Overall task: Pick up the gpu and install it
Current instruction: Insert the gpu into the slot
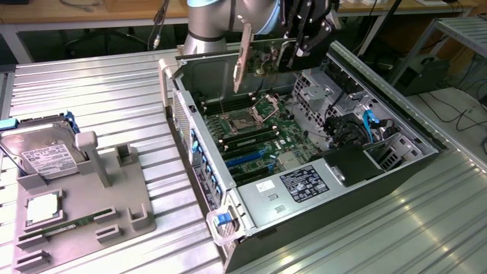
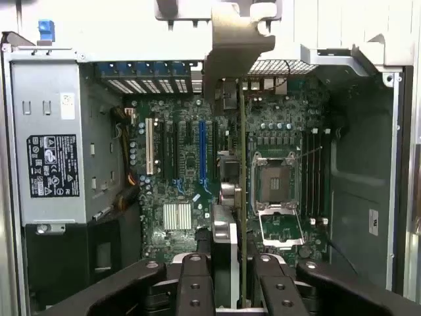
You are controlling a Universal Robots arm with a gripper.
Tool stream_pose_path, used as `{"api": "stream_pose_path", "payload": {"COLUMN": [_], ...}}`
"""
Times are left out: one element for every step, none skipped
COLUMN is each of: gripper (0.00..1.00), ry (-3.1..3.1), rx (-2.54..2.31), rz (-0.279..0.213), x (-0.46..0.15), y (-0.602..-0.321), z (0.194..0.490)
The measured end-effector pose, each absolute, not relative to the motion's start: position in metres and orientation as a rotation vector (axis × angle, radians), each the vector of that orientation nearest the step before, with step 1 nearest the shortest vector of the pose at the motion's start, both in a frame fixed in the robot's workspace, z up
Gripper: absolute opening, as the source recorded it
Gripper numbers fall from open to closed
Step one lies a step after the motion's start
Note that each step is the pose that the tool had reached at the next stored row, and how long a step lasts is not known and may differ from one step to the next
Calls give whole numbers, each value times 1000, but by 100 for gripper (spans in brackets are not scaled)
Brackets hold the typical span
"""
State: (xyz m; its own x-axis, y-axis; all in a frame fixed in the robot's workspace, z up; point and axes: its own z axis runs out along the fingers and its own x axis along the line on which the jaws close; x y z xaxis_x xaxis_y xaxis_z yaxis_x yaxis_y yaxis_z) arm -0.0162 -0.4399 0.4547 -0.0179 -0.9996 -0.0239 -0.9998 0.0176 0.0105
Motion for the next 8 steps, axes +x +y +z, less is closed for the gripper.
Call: {"api": "stream_pose_path", "payload": {"gripper": [28,28,28,28,28,28,28,28], "ry": [2236,2233,2230,2228,2217,2216,2215,2215], "rx": [-2193,-2190,-2188,-2186,-2197,-2199,-2200,-2200], "rz": [38,38,33,30,30,30,30,30], "x": [-16,-16,-16,-16,-16,-16,-16,-16], "y": [-439,-439,-439,-439,-440,-440,-440,-441], "z": [439,430,424,415,401,397,394,393]}}
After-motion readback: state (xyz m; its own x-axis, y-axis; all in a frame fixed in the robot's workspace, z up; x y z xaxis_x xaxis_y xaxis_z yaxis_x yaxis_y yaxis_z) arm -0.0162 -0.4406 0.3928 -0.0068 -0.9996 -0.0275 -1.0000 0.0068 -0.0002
